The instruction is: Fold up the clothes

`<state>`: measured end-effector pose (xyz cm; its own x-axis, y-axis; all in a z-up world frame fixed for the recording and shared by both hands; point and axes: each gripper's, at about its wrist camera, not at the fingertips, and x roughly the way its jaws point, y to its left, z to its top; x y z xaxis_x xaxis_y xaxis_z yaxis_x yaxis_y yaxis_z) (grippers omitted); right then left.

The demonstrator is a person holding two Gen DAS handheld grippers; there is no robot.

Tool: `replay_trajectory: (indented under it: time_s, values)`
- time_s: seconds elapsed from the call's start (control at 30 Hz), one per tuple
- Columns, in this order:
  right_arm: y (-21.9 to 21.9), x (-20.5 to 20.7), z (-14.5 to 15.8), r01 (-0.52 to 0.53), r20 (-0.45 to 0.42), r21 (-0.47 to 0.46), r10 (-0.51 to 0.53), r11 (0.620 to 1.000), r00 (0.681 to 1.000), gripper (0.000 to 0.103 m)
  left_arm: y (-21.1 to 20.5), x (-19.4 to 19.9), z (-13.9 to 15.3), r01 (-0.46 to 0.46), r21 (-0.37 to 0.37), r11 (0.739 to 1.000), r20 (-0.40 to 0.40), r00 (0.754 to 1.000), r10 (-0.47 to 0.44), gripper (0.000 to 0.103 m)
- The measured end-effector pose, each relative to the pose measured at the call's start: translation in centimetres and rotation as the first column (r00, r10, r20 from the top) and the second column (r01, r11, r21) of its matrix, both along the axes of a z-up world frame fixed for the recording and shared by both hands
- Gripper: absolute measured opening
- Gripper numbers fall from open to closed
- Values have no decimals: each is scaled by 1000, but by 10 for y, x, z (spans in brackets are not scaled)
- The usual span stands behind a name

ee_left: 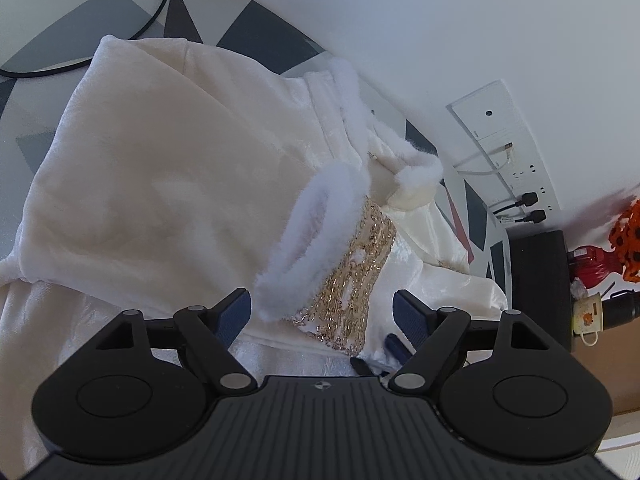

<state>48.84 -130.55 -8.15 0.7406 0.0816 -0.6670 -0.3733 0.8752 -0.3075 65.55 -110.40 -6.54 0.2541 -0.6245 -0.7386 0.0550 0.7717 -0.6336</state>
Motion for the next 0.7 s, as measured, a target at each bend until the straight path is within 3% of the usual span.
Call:
replay_trajectory:
  time_s: [0.13, 0.3, 0.4, 0.53, 0.57, 0.6, 0.63, 0.7]
  values:
    - [-17, 10, 10, 62, -52, 172, -54, 983, 997, 6, -3, -1, -2, 1, -35, 999, -18, 1000, -2, 84]
    - [-42, 13, 33, 180, -76, 421, -163, 889, 984, 6, -17, -3, -9, -6, -146, 989, -79, 997, -5, 87]
    - [-47, 11, 43, 184, -62, 471, -176, 863, 983, 5, -33, -3, -11, 7, -162, 987, -79, 997, -20, 87]
    - [-47, 6, 53, 158, -42, 497, -158, 853, 986, 5, -42, 8, -15, -38, -134, 990, -42, 999, 33, 84]
    - [-47, 4, 53, 159, -43, 503, -160, 850, 986, 5, -41, 11, -17, -45, -147, 988, -35, 999, 41, 65]
    - [-47, 2, 54, 162, -44, 507, -162, 847, 986, 5, -42, 12, -17, -40, -134, 990, -11, 999, 38, 23]
    - [-46, 0, 54, 172, -44, 502, -173, 847, 984, 6, -43, 13, -15, -35, -123, 992, 15, 999, 37, 15]
    - [-43, -7, 56, 201, -48, 488, -204, 849, 978, 14, -42, 12, -2, -30, -124, 992, 98, 994, 42, 11]
